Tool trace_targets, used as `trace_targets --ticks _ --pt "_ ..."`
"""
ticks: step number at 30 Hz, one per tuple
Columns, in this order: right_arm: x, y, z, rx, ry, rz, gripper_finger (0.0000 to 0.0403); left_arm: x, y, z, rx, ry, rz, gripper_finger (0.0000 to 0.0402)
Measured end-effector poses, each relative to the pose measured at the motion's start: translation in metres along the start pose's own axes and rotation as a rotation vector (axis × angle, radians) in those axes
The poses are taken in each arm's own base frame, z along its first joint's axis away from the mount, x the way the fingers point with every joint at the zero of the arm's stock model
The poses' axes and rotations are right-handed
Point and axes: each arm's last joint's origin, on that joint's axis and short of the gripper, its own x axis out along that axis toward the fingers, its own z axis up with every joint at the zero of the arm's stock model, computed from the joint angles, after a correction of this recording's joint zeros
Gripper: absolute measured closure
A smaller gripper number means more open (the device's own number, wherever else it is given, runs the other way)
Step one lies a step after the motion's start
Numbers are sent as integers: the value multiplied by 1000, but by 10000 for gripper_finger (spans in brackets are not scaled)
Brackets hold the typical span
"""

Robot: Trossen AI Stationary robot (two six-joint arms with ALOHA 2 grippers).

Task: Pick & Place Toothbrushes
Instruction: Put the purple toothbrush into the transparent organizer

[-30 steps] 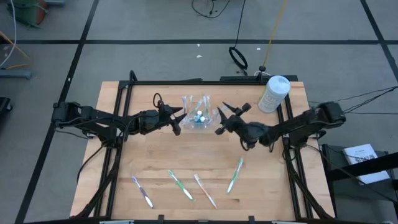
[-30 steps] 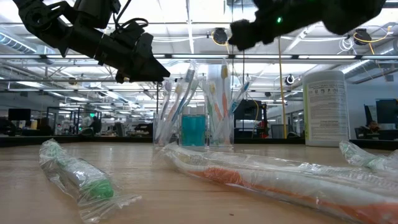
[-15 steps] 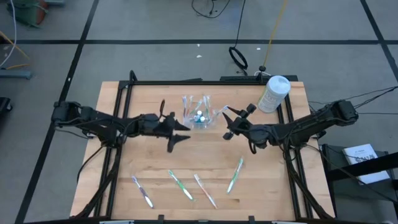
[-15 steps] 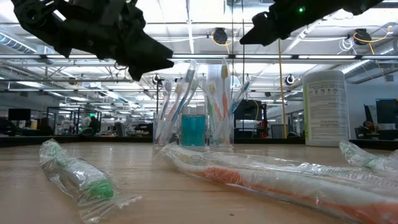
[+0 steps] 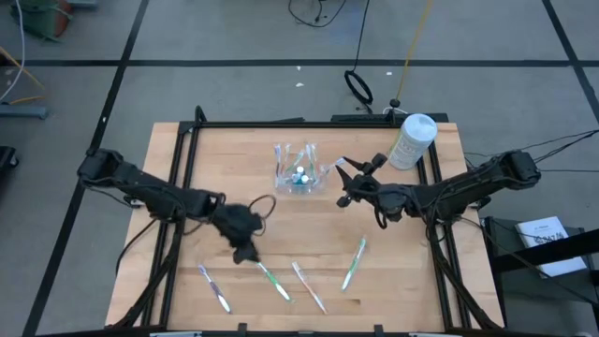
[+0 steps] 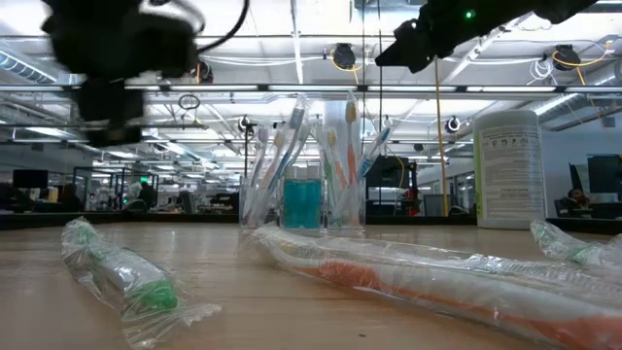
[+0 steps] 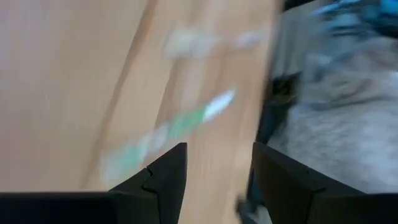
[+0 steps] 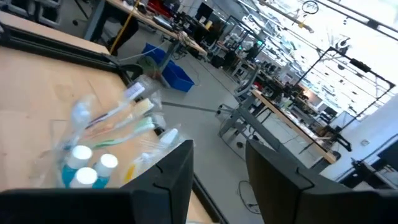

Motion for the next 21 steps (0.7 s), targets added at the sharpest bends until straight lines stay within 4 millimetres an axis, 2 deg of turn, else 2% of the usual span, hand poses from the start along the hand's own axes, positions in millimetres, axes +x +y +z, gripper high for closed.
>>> trace_targets --ticks 5,8,11,16,19,21 --pt "5 -5 0 -9 4 -28 261 8 -2 -47 -413 171 250 215" --pt "8 -7 1 -3 -4 -44 261 11 -8 -72 -573 182 367 215" --pt "9 -11 4 -13 -21 -65 261 14 -19 -94 -742 176 409 215" --pt "13 -19 9 -1 -58 -114 261 12 -28 -129 -926 185 514 215" --pt "14 -25 13 2 -81 -150 261 8 -28 -147 -1055 121 601 215" --pt "16 -29 15 24 -95 -176 261 5 -27 -154 -1062 66 628 215"
